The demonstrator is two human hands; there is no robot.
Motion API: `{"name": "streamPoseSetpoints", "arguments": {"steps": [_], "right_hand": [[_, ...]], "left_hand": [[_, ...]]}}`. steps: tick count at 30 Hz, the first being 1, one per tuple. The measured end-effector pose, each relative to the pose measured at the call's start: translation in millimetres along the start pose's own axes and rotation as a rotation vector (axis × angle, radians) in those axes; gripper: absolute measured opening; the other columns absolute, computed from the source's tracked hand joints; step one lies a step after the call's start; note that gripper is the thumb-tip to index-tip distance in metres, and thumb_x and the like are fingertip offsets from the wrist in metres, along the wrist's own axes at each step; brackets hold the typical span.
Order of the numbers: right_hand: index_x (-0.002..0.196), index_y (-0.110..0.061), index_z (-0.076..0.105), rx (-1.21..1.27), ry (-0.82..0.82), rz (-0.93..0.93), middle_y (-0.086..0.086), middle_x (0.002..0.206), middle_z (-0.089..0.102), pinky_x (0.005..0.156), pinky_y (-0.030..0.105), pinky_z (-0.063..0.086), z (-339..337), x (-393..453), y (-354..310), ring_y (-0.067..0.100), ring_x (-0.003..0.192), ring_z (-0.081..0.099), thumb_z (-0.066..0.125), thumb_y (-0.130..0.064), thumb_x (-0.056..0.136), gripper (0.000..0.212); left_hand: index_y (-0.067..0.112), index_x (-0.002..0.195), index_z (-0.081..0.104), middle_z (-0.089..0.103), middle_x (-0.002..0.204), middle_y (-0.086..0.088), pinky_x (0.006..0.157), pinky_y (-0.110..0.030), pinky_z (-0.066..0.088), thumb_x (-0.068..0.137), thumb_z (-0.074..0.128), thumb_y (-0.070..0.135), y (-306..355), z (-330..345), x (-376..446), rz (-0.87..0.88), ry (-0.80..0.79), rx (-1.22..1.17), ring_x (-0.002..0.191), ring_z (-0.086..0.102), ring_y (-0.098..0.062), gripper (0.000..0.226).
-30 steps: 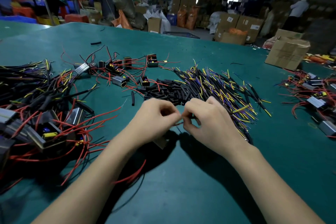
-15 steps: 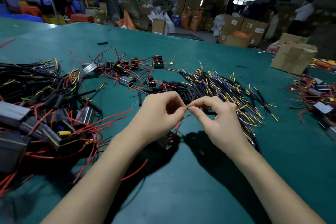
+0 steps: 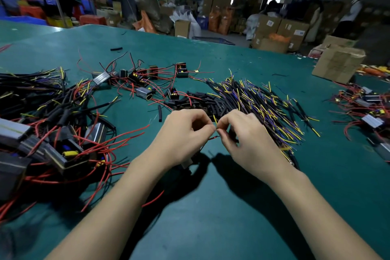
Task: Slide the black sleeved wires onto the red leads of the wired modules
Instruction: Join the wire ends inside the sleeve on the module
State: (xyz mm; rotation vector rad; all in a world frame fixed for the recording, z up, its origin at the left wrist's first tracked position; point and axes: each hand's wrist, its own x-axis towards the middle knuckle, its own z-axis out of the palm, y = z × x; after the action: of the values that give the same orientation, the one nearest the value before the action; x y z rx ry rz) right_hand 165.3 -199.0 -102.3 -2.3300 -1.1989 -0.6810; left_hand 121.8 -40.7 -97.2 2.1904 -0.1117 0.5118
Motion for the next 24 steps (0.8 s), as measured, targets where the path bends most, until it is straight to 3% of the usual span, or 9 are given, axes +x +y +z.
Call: {"name": "streamPoseSetpoints", "arguments": {"steps": [3, 5, 7, 10, 13, 18, 21, 24], "right_hand": [[0.08, -0.009, 0.06, -0.325, 0.078, -0.174, 0.002, 0.078, 0.06, 0.068, 0.037, 0.033, -2, 5, -2, 0.024, 0.06, 0.037, 0.05, -0.011, 0.093, 0.017], [0.08, -0.011, 0.061, -0.364, 0.104, -0.218, 0.0, 0.078, 0.061, 0.069, 0.036, 0.029, -2, 7, -3, 0.023, 0.06, 0.035, 0.052, -0.009, 0.094, 0.016], [0.082, -0.01, 0.063, -0.247, 0.105, -0.153, -0.003, 0.082, 0.064, 0.071, 0.035, 0.028, -2, 6, -4, 0.023, 0.061, 0.04, 0.057, -0.01, 0.092, 0.012], [0.094, -0.014, 0.066, 0.08, 0.052, 0.053, -0.009, 0.089, 0.067, 0.081, 0.037, 0.03, -4, 3, -1, 0.012, 0.071, 0.055, 0.061, -0.013, 0.091, 0.005], [0.11, -0.02, 0.064, 0.295, 0.037, 0.246, -0.014, 0.083, 0.068, 0.095, 0.048, 0.037, -6, 3, 1, 0.002, 0.079, 0.06, 0.061, -0.013, 0.092, 0.019], [0.086, -0.036, 0.066, 0.392, 0.005, 0.355, -0.018, 0.072, 0.067, 0.093, 0.056, 0.04, -8, 4, -2, -0.002, 0.073, 0.058, 0.059, -0.016, 0.093, 0.023], [0.086, -0.033, 0.07, 0.455, 0.002, 0.395, -0.016, 0.076, 0.07, 0.097, 0.047, 0.042, -9, 5, 0, 0.0, 0.08, 0.061, 0.061, -0.017, 0.092, 0.019], [0.089, -0.023, 0.073, 0.526, -0.023, 0.381, -0.013, 0.081, 0.071, 0.082, 0.02, 0.045, -11, 5, 1, -0.001, 0.081, 0.063, 0.064, -0.012, 0.089, 0.014]], "left_hand": [[0.011, 0.068, 0.066, 0.06, 0.06, 0.001, 0.056, -0.021, 0.04, 0.082, 0.063, 0.013, 0, -2, 3, -0.12, -0.065, -0.105, 0.054, 0.048, -0.007, 0.015], [0.008, 0.067, 0.066, 0.054, 0.054, 0.003, 0.046, -0.013, 0.032, 0.083, 0.062, 0.011, -1, -5, 6, -0.205, -0.122, -0.218, 0.044, 0.04, 0.0, 0.016], [0.009, 0.07, 0.065, 0.052, 0.051, 0.005, 0.042, -0.008, 0.028, 0.085, 0.062, 0.01, -2, -6, 7, -0.243, -0.164, -0.294, 0.038, 0.037, 0.002, 0.016], [0.011, 0.076, 0.065, 0.055, 0.051, 0.012, 0.048, -0.007, 0.033, 0.089, 0.063, 0.013, -5, -5, 6, -0.19, -0.164, -0.287, 0.044, 0.043, 0.005, 0.013], [0.011, 0.081, 0.066, 0.058, 0.058, 0.013, 0.055, -0.008, 0.038, 0.09, 0.062, 0.019, -6, -4, 5, -0.152, -0.155, -0.293, 0.053, 0.049, 0.005, 0.013], [0.015, 0.088, 0.07, 0.067, 0.076, 0.007, 0.067, -0.014, 0.044, 0.088, 0.063, 0.033, -8, -9, 3, -0.14, -0.224, -0.242, 0.065, 0.055, 0.003, 0.02], [0.02, 0.089, 0.071, 0.06, 0.063, 0.015, 0.059, -0.015, 0.04, 0.088, 0.059, 0.045, -9, -9, 3, -0.159, -0.239, -0.122, 0.057, 0.048, 0.004, 0.027], [0.019, 0.097, 0.066, 0.058, 0.069, 0.009, 0.066, -0.018, 0.041, 0.094, 0.047, 0.046, -13, -9, 5, -0.229, -0.222, -0.04, 0.066, 0.051, -0.001, 0.033]]}}
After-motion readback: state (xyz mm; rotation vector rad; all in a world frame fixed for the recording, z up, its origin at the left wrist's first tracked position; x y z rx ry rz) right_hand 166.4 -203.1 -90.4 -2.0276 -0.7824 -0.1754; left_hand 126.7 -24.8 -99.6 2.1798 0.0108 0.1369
